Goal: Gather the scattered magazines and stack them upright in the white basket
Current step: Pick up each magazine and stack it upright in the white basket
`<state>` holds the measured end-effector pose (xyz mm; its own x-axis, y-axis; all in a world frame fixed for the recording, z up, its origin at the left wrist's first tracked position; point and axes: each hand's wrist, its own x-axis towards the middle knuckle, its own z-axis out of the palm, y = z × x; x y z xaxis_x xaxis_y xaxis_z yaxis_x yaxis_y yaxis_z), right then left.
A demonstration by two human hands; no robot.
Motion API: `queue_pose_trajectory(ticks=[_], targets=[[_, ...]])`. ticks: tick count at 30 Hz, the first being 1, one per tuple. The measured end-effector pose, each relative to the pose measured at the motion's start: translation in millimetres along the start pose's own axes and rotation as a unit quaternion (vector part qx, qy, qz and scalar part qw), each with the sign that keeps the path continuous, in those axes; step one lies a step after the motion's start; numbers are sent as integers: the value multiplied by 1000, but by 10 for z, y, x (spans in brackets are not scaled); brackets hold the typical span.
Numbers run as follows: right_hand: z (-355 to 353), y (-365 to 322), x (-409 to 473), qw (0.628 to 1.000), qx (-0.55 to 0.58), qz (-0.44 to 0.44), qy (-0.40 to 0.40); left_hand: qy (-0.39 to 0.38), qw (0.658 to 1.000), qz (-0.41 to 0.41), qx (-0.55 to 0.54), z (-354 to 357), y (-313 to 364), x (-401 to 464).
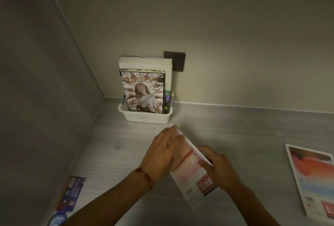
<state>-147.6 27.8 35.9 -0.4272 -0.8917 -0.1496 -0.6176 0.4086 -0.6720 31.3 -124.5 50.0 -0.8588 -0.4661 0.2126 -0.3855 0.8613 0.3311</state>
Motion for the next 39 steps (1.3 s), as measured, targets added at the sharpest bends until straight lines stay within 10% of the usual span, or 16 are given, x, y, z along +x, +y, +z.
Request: queue_pose_trajectory(ticks=[5,9,12,15,20,26,39], targets=[[-584,-465,174,957,-194,-204,-66,-50,976,97,187,-160,306,322],[-893,-643,212,942,-250,-221,-26,-115,989,58,72,-299,247,343],[-1048,-491,236,980,-59,-140,129,-91,995,-39,-12,-407,179,302],[-916,-230,277,922,219,25,317,-43,965,-167,-199,-434,-24,256],[-483,-358,296,863,464,190,61,3,866,-258,-428,-546,-79,231],[-373,-658,438,953,289,20,90,15,814,-278,-510,-634,-339,136],[-594,-1715,1696,970,62,-132,194,191,913,-260,-251,-1370,-1499,749]])
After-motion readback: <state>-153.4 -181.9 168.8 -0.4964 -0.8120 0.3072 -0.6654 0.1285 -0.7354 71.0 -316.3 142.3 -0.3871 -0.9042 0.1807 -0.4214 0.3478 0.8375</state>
